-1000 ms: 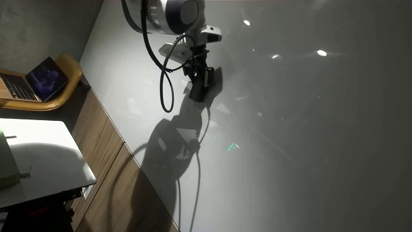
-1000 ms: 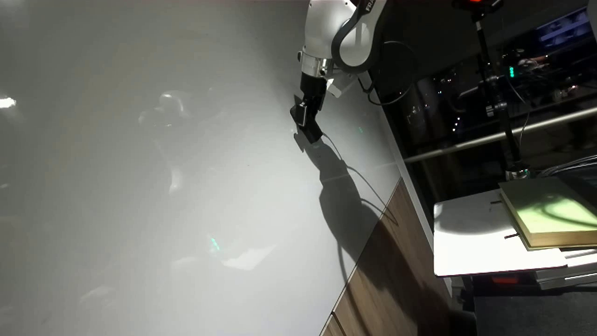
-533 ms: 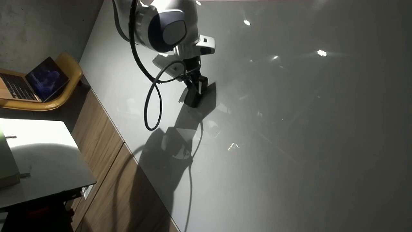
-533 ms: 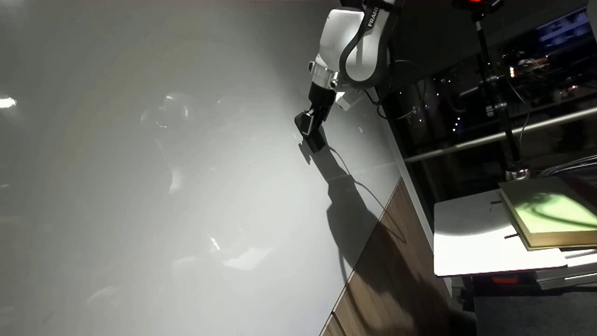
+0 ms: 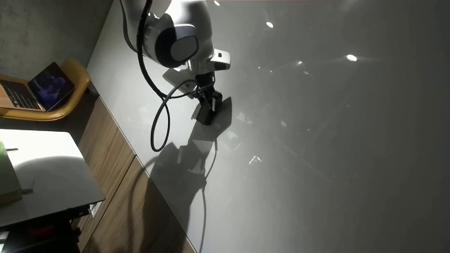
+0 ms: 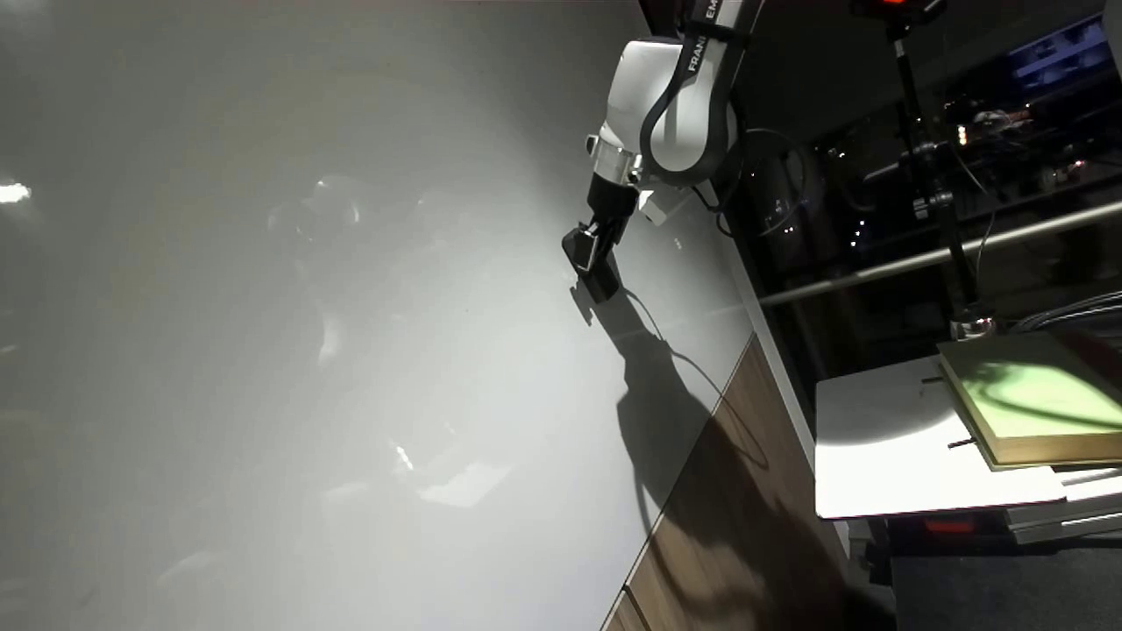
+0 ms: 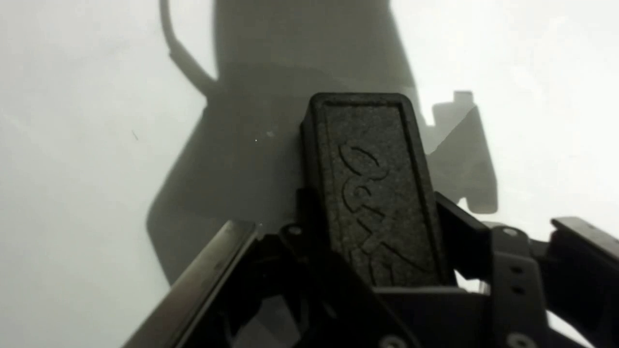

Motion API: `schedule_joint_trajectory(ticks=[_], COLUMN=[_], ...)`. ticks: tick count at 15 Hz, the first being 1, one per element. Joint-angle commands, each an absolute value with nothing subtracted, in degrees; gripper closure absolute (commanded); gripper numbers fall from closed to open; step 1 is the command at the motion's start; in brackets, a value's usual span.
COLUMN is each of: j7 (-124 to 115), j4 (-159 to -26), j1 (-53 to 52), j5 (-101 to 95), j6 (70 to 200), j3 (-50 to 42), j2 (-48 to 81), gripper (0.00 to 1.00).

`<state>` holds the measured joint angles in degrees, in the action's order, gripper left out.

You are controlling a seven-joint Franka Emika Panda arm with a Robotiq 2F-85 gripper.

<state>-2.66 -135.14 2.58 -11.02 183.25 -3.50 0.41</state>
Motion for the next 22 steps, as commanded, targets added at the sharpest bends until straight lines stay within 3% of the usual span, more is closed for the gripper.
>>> schedule_joint_trajectory(ticks=[1, 11, 22], j7=[0.7, 0.3, 1.5], j4=[-130.0, -134.2, -129.4], j1=[2.2, 1.3, 0.2], j5=[-8.9, -11.6, -9.8], j6=[186.4, 178.5, 137.1], j3=[-2.7, -0.9, -1.0], j2=[7.1, 7.1, -0.3], gripper=[0.66, 0.66, 0.66])
